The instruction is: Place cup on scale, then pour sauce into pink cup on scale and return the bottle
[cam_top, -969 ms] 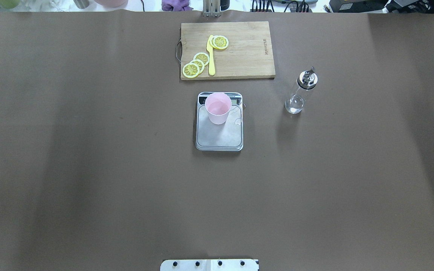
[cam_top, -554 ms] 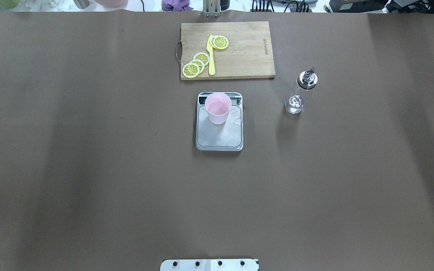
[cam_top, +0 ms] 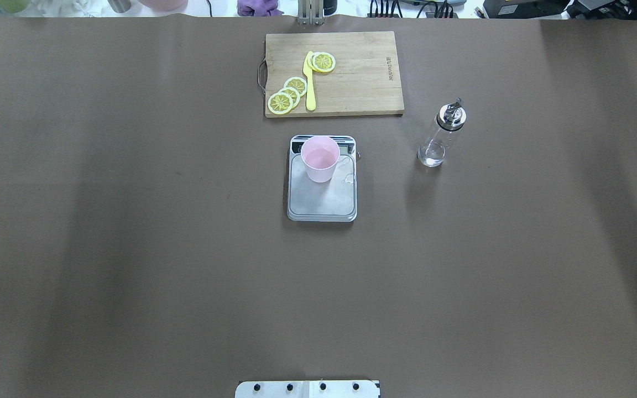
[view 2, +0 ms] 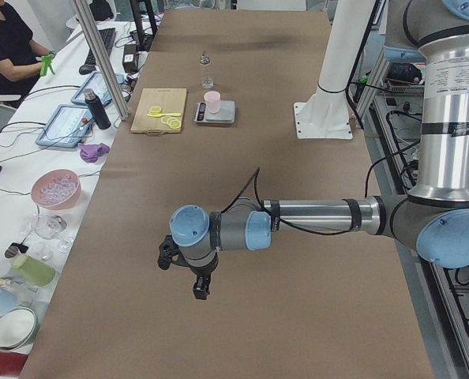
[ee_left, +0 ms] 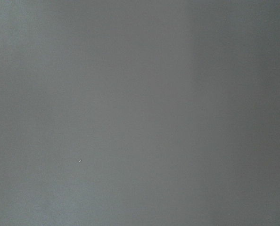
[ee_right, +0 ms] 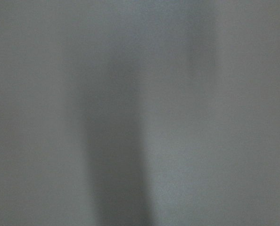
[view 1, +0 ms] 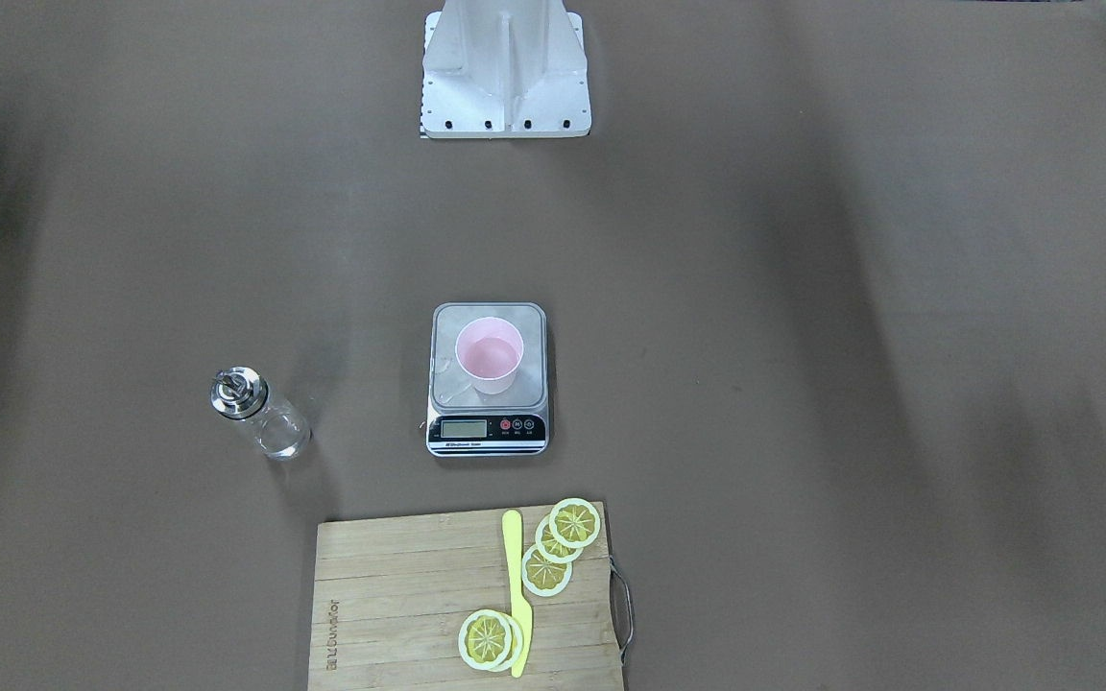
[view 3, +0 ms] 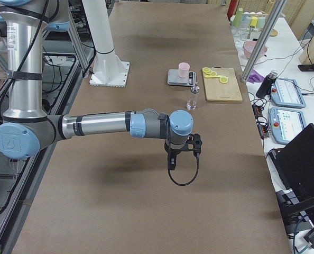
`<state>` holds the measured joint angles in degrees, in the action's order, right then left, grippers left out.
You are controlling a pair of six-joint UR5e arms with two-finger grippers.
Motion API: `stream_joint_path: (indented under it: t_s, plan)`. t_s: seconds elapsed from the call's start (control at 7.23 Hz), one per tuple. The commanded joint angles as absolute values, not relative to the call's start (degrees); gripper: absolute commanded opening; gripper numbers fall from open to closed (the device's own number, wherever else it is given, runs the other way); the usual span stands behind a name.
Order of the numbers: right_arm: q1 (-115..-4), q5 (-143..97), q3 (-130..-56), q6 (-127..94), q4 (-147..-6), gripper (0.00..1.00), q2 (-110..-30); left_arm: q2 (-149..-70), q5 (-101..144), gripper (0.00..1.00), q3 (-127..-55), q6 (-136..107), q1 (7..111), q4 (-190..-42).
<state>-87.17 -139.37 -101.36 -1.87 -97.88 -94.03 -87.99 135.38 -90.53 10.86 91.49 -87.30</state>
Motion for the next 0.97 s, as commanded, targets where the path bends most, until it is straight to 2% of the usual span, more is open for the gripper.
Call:
stream_joint_path:
  t_s: [0.0, 0.83]
  plan:
    - [-87.19, -139.39, -101.6, -2.46, -97.65, 1.0, -93.96, -88.07, 135.35, 0.99, -90.62, 10.81, 91.49, -87.28]
    - [-87.19, -139.22, -101.43, -2.55, -97.91, 1.0, -94.04, -88.33, 135.26, 0.99, -90.88, 10.99, 91.49, -87.36]
